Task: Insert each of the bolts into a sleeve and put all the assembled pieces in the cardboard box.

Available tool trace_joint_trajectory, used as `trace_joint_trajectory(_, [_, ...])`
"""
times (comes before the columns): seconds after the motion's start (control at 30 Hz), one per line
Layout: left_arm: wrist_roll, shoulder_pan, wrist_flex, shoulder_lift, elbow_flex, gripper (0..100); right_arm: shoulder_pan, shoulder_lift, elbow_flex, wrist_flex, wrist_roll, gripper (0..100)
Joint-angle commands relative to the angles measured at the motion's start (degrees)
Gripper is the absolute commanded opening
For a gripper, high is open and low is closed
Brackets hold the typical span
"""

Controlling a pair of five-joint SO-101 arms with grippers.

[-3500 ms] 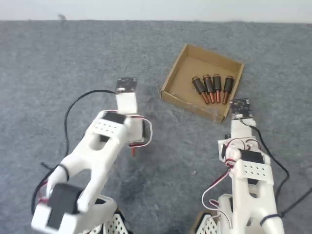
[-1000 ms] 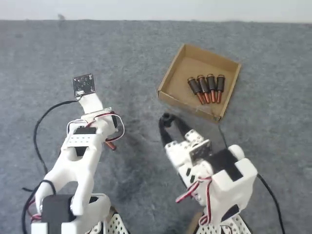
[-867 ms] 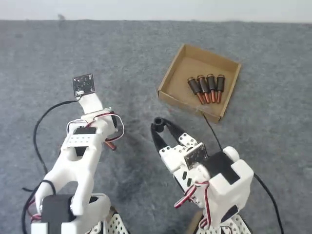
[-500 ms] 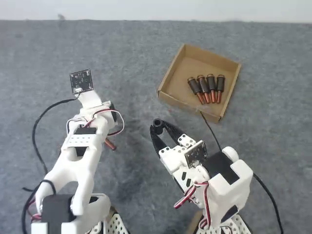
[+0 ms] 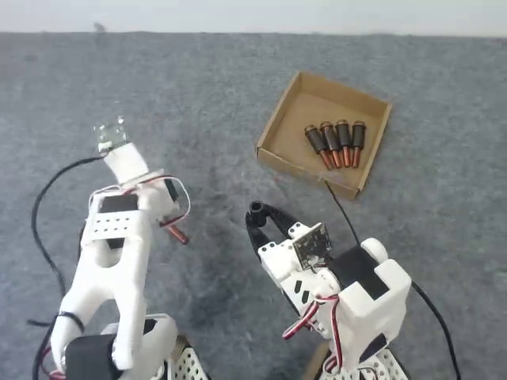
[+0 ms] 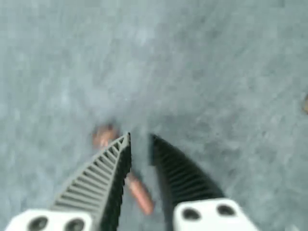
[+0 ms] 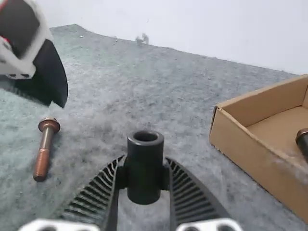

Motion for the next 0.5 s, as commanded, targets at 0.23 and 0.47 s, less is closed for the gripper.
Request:
trace_joint_trajectory(0.23, [5.7, -1.2, 6.9, 11.5, -8.4, 12, -0.1, -0.2, -0.8, 0.2, -0.6, 0.6])
trace_joint_trajectory(0.47, [5.7, -3.1, 7.2, 21.6, -14.8, 10, -0.1, -0.2, -0.8, 0.2, -0.4, 0.6])
